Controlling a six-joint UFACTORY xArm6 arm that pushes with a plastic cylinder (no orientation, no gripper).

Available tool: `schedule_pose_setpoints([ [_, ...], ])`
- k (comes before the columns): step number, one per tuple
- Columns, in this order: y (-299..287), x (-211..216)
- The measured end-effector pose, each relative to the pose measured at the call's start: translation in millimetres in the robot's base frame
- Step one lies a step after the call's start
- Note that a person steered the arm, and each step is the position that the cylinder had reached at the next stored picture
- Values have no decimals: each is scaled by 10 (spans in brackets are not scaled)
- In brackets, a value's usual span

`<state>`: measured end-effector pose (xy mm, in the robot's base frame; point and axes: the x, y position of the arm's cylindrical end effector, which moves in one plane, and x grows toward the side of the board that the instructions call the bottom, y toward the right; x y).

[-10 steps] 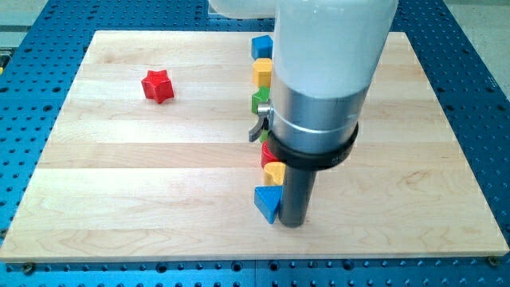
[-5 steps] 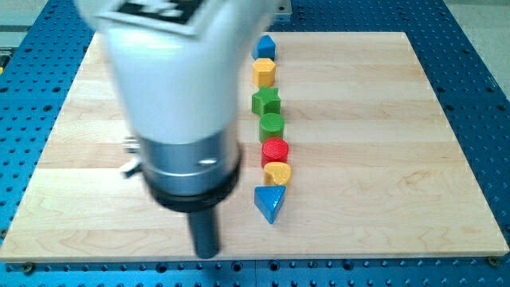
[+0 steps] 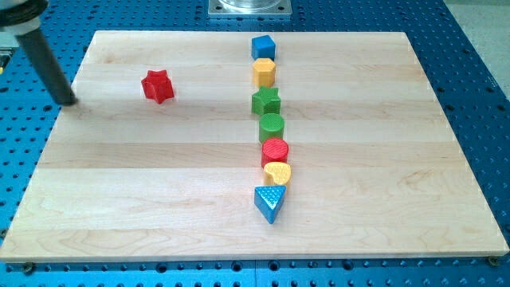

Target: Push the red star to the bottom center of the board

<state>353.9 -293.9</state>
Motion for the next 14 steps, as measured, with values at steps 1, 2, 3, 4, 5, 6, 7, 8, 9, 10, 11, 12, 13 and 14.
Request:
schedule_pose_setpoints([
  [1,174,-193],
  [2,280,-350],
  [3,570,-333],
  [4,1218,-44],
  [5,1450,-163],
  [6,1553,-240],
  [7,1835,89],
  [8,1757,403],
  [9,1586,403],
  [10,1828,-26],
  [11,1976,234],
  [12,2120,796],
  [13,2119,493],
  [14,2331,357],
])
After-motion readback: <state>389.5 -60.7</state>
